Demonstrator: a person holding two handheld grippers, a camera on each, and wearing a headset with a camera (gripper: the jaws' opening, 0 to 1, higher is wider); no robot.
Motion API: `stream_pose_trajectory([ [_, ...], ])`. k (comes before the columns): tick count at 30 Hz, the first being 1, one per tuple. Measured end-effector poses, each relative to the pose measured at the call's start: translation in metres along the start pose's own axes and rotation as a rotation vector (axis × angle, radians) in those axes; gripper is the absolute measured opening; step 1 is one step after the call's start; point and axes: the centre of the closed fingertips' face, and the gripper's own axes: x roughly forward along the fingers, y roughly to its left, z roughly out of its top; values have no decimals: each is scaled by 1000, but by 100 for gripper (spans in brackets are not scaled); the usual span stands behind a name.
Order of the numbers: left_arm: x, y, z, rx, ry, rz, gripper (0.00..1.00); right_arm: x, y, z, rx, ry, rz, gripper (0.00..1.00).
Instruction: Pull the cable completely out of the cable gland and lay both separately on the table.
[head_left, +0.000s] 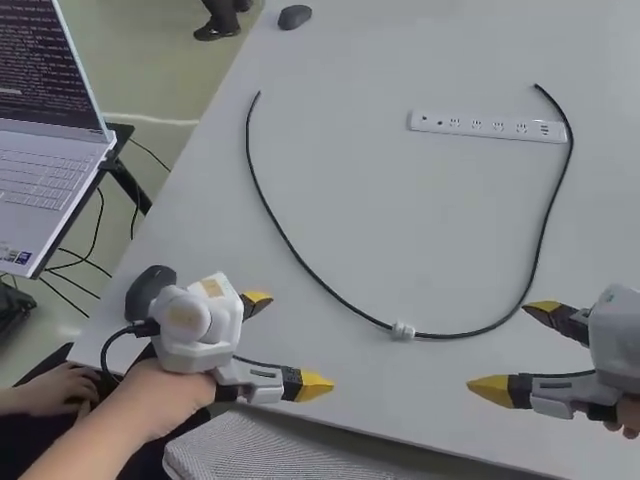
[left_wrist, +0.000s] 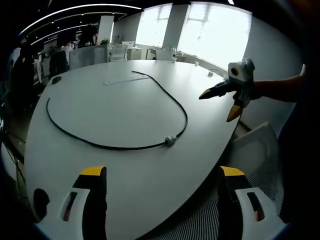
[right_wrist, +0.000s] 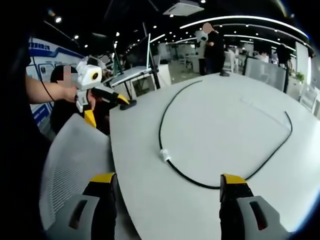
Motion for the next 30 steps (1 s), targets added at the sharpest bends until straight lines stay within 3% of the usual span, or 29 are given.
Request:
stream_pose_trajectory([
  [6,0,4,-2,16,12,2,92,12,-6,10,-23,8,10,81],
  [10,1,4,-3,24,15,2,94,24,-5,11,-88,48,28,78],
  [21,6,8,-5,23,20,-9,97,54,-4,16,-144,111,71,72],
  [28,8,8,-9,23,20,-19,97,69,3,12,-149,153,107,62],
  [30,8,8,-10,19,21,-23,97,74,3,5,-175,187,115,60],
])
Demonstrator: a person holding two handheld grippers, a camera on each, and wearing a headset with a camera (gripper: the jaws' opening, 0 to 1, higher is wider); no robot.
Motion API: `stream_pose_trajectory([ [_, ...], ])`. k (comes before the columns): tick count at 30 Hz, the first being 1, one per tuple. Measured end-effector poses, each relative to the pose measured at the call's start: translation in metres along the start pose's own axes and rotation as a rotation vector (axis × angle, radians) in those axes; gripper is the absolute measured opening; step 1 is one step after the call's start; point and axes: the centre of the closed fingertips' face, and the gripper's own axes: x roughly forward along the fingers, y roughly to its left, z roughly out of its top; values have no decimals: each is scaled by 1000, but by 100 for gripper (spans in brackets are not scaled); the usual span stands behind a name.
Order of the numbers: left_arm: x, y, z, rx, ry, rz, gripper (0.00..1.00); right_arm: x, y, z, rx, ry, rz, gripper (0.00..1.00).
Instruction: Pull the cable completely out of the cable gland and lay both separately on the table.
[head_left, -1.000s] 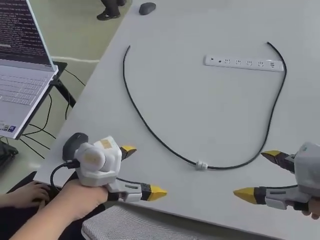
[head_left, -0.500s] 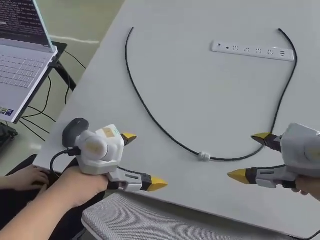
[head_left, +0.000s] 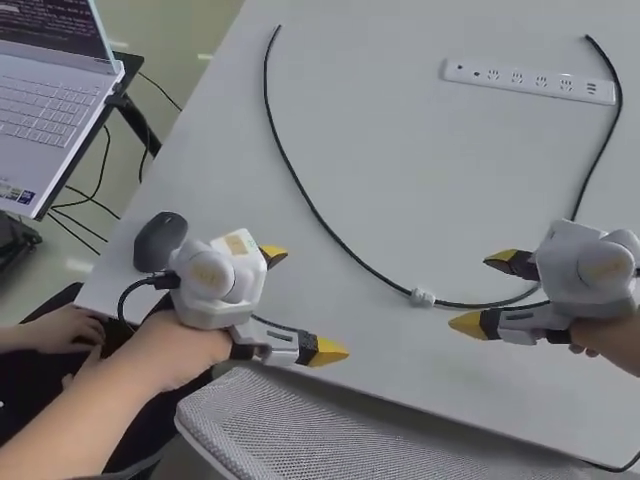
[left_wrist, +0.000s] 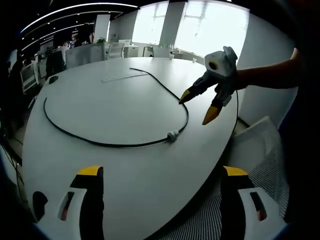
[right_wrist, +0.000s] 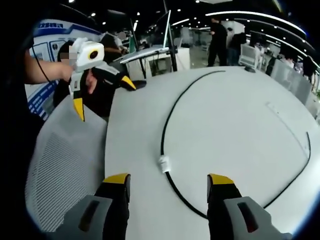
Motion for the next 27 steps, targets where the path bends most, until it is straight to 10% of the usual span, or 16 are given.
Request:
stream_pose_trajectory([
  [27,-4,11,-17,-21,28,-22,94,53,5,-4,-106,132,80,36],
])
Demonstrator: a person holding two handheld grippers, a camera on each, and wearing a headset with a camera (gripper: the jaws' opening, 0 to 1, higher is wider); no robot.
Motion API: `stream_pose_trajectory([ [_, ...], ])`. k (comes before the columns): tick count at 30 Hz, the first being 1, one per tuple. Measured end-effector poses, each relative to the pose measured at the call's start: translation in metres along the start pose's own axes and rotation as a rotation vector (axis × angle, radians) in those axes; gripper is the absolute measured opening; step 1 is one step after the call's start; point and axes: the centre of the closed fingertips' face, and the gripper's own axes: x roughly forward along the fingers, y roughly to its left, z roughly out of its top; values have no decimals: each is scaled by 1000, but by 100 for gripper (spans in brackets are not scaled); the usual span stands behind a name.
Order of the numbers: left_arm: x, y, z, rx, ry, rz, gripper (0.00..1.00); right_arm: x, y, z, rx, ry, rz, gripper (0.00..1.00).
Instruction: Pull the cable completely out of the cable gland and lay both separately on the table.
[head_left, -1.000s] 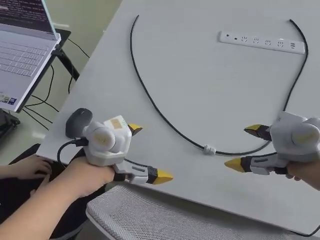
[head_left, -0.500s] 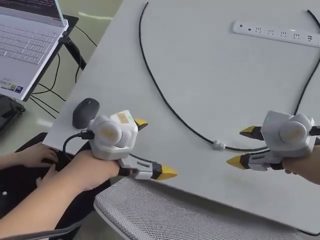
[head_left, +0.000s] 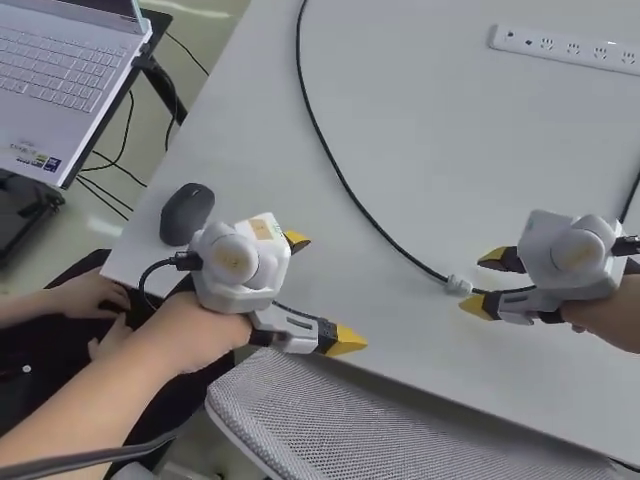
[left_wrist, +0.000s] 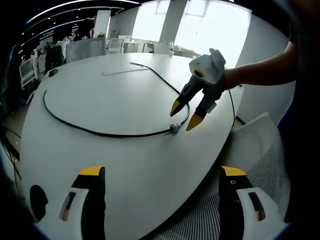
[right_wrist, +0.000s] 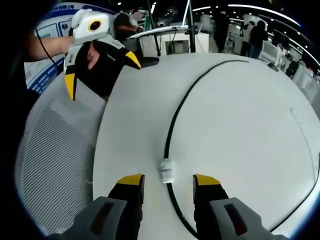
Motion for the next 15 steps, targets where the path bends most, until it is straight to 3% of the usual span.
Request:
stream_pose_trajectory([
  [15,0,1,-4,-12,1,-6,93,7,3,-6,-11,42,38,18],
])
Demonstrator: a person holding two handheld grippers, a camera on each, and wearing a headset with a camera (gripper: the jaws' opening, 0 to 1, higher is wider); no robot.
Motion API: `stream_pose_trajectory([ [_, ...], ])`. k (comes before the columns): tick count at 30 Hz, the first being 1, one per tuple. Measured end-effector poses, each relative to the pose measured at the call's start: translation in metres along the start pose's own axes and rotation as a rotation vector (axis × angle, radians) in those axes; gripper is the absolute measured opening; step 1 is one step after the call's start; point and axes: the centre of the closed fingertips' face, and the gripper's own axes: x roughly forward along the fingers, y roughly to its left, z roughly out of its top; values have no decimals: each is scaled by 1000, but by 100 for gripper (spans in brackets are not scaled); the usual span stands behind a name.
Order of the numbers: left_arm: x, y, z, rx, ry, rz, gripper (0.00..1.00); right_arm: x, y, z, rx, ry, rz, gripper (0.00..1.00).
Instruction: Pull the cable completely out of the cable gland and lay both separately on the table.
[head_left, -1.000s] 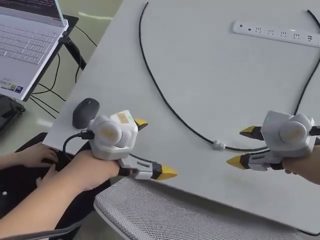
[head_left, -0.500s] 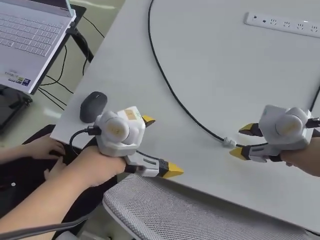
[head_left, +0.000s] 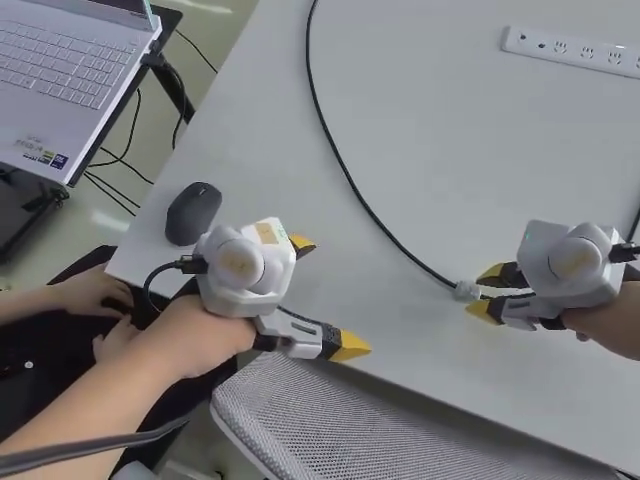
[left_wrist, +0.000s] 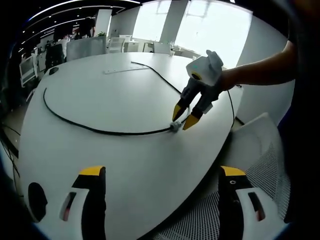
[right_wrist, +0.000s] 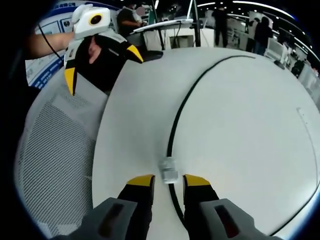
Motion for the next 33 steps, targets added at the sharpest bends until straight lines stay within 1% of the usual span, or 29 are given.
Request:
stream_pose_trajectory([
  [2,0,1,-1,2,2,1,93,0,0,0,1,1,2,16],
  [7,-1,2,0,-1,0,1,92,3,-2,-3,-12,11,2,14],
  [11,0,2,-3,-4,6,-1,92,4,-3,-2,-12,7,2,12],
  [14,0,1,-5,-5,9,-1,91,5,-2,-1,-8,6,11,9],
  [17,0,1,-5,-8,9,-2,91,5,-2,-1,-14,5,9,9],
  [20,0,0,-5,-7,12,-4,90,5,-3,0,-16,6,-3,9],
  [21,0,0,-5,-7,11,-5,90,5,-6,0,-19,5,-23,8],
  [26,0,-1,-2,-12,-2,-4,91,2,-8,4,18,-19,-45,8],
  [30,1,-3,-2,-5,2,-7,91,-2,-5,6,40,-28,-37,8],
  [33,1,-4,0,0,-2,-10,91,-6,-3,10,40,-38,-33,7],
])
